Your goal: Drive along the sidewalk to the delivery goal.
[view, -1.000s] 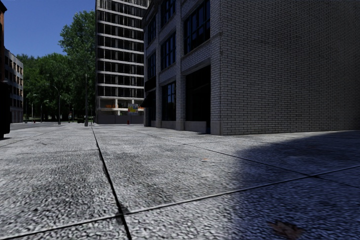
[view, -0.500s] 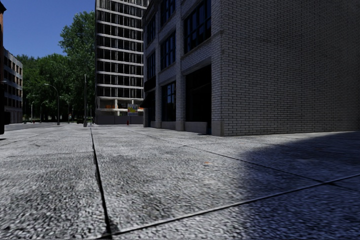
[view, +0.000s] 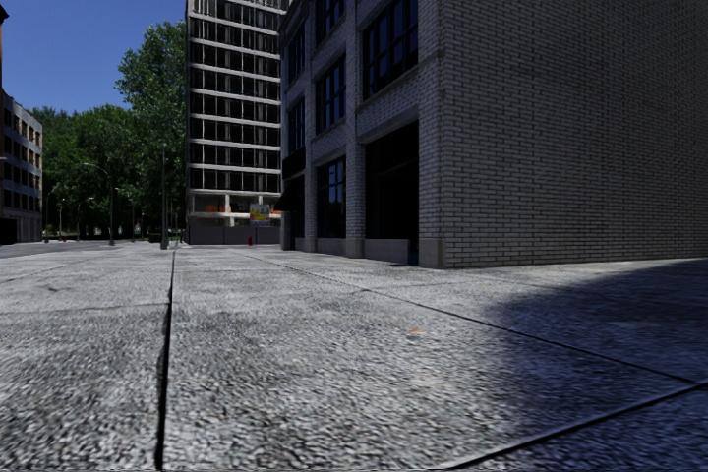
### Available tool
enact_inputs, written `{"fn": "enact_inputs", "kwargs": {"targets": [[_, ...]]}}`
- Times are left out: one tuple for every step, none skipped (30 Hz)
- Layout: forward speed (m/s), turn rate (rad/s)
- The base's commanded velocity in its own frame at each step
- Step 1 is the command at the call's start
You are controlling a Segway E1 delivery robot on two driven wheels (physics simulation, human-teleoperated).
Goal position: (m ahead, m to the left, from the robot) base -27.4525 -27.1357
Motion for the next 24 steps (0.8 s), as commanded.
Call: {"fn": "enact_inputs", "kwargs": {"targets": [[0.85, 0.0], [0.85, 0.0], [0.85, 0.0], [0.85, 0.0], [0.85, 0.0], [0.85, 0.0], [0.85, 0.0], [0.84, 0.0], [0.84, 0.0], [0.84, 0.0], [0.82, -0.05], [0.78, -0.32], [0.75, -0.46], [0.71, -0.51], [0.71, -0.51], [0.66, -0.54], [0.65, -0.56], [0.64, -0.61], [0.63, -0.68], [0.61, -0.74], [0.61, -0.74], [0.59, -0.76], [0.58, -0.78], [0.58, -0.81]]}}
